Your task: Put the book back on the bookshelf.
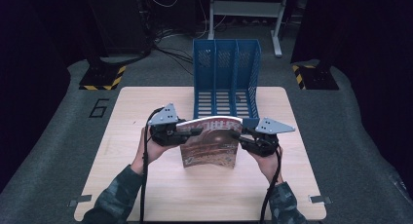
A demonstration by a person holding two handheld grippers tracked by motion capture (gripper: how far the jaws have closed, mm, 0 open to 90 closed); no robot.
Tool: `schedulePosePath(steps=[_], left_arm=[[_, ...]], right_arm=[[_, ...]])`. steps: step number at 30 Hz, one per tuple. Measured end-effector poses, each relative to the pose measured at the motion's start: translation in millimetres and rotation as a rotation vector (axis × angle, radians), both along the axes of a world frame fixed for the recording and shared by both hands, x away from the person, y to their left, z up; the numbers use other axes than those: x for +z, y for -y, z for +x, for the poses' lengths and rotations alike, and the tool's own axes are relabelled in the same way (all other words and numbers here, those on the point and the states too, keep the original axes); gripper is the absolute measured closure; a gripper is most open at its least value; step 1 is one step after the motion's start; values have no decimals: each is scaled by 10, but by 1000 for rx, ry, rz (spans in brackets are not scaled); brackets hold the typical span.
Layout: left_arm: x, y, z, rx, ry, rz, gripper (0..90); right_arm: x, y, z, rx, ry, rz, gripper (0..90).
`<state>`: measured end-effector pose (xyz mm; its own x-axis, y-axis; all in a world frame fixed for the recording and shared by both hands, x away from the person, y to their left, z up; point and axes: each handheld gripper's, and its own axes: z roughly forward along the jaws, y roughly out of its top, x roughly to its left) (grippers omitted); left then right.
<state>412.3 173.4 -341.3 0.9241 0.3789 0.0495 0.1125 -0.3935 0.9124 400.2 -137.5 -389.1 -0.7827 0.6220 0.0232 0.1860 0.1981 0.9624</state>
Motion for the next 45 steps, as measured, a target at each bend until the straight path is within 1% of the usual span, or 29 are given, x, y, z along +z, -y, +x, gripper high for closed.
schedulePosePath(steps=[1, 3, 5, 8, 11, 12, 14, 16, 18, 19, 20, 21, 22, 23, 24, 25, 26, 27, 28, 31, 32, 34, 36, 37, 38, 39, 41, 43, 45], left_arm=[[24, 41, 9, -12, -2, 36, 661], [74, 114, 12, -24, 19, 118, 661], [157, 141, 26, -46, 14, 147, 683], [196, 145, 22, -46, 21, 141, 703], [230, 151, 31, -47, 35, 141, 804], [230, 151, 31, -47, 35, 141, 813], [230, 154, 48, -53, 32, 140, 819], [231, 147, 71, -55, 15, 134, 829], [248, 154, 79, -64, 16, 152, 833], [259, 162, 78, -74, 21, 161, 833], [262, 169, 69, -72, 23, 166, 833], [268, 168, 70, -83, 27, 175, 833], [267, 167, 69, -83, 26, 174, 833], [264, 165, 69, -77, 23, 170, 833], [260, 159, 82, -83, 20, 162, 833], [260, 159, 82, -83, 20, 162, 833], [259, 156, 83, -79, 17, 160, 833], [259, 159, 83, -84, 17, 159, 832], [259, 159, 83, -84, 17, 159, 832], [260, 161, 81, -79, 14, 158, 833], [260, 161, 81, -79, 14, 158, 832], [264, 164, 77, -73, 14, 163, 832], [267, 177, 70, -54, 14, 169, 834], [285, 198, 65, -52, 10, 184, 834], [285, 198, 65, -52, 10, 184, 835], [290, 206, 59, -57, 16, 192, 835], [291, 209, 53, -61, 16, 189, 835], [292, 205, 58, -66, 14, 188, 835], [289, 215, 56, -44, 15, 183, 836]], right_arm=[[3, 0, 0, 3, -3, -1, 668], [5, 2, 1, 3, -7, -3, 660], [5, 4, 8, 0, -22, 0, 637], [4, 8, 6, 1, -22, 1, 637], [-4, 13, 7, 4, -21, 7, 626], [-4, 13, 7, 4, -21, 7, 626], [-7, 18, 9, -2, -25, 0, 605], [-16, 40, 13, -21, -43, -12, 543], [-56, 100, 8, -38, -58, -22, 509], [-90, 152, 2, -54, -60, -31, 474], [-192, 293, -16, -96, -80, -43, 391], [-260, 373, -25, -125, -100, -31, 322], [-260, 373, -25, -125, -100, -31, 322], [-338, 457, -24, -152, -120, -24, 277], [-504, 613, -18, -241, -164, -53, 211], [-592, 681, -12, -289, -181, -66, 187], [-592, 681, -12, -289, -181, -66, 187], [-741, 788, 13, -378, -223, -114, 149], [-741, 788, 13, -378, -223, -114, 149], [-918, 901, 76, -472, -265, -173, 121], [-962, 918, 103, -504, -287, -192, 77], [-1047, 949, 181, -539, -324, -237, 44], [-1113, 978, 237, -558, -301, -273, 44], [-1152, 978, 294, -585, -298, -330, 21], [-1152, 978, 294, -585, -298, -330, 21], [-1171, 981, 318, -591, -291, -346, 18], [-1191, 1002, 348, -595, -295, -362, 18], [-1253, 1015, 402, -591, -299, -369, 30], [-1273, 1013, 420, -586, -309, -376, 28]])
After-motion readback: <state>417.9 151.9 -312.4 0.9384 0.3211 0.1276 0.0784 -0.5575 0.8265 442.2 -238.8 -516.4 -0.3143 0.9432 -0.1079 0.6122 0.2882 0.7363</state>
